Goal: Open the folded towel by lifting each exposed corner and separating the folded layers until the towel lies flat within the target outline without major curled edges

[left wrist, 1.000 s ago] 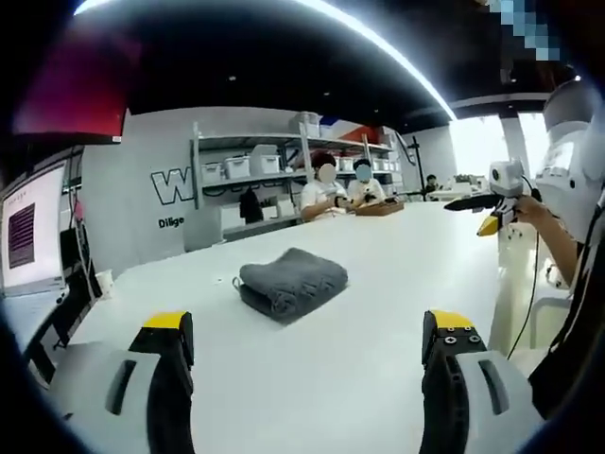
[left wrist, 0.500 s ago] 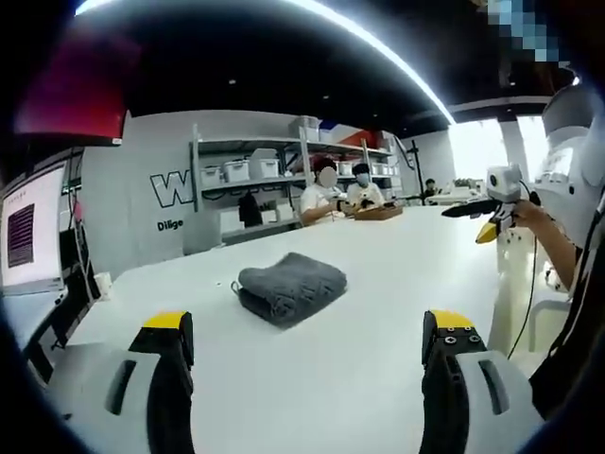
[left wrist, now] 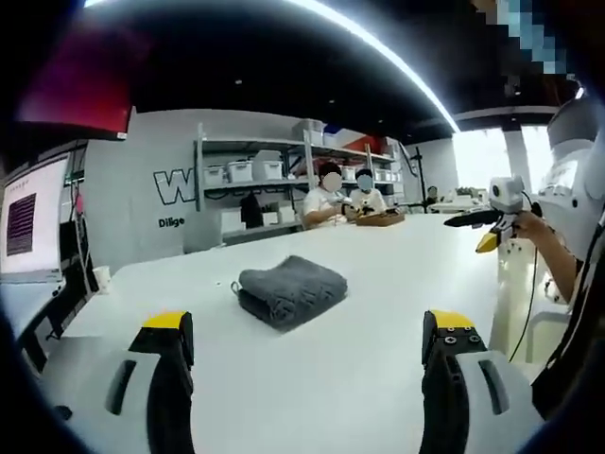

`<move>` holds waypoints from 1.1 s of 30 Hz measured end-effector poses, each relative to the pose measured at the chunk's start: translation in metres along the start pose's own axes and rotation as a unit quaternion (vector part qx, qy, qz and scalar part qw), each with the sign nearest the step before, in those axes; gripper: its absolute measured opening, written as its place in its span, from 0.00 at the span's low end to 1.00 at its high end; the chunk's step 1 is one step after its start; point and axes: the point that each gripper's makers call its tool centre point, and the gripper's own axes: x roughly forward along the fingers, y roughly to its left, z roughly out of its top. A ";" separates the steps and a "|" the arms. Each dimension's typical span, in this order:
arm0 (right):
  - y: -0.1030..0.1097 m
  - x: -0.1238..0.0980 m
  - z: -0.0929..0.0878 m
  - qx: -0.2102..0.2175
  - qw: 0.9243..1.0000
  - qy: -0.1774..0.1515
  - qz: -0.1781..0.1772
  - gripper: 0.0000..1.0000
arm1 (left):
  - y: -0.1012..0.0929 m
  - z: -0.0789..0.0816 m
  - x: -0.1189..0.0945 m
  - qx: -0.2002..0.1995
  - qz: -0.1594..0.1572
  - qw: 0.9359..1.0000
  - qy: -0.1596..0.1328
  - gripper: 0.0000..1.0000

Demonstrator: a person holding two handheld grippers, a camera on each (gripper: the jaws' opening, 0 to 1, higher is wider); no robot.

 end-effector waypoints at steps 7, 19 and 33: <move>-0.002 0.003 0.004 -0.005 1.000 -0.008 0.001 0.86 | 0.002 0.002 0.001 0.003 0.000 1.000 -0.003 0.99; -0.010 0.014 0.010 -0.015 1.000 -0.008 0.010 0.85 | 0.004 0.009 0.016 -0.003 -0.010 1.000 -0.008 0.99; -0.019 0.031 0.026 -0.030 0.999 -0.008 0.020 0.82 | 0.019 0.012 0.033 -0.017 -0.032 0.999 -0.004 0.99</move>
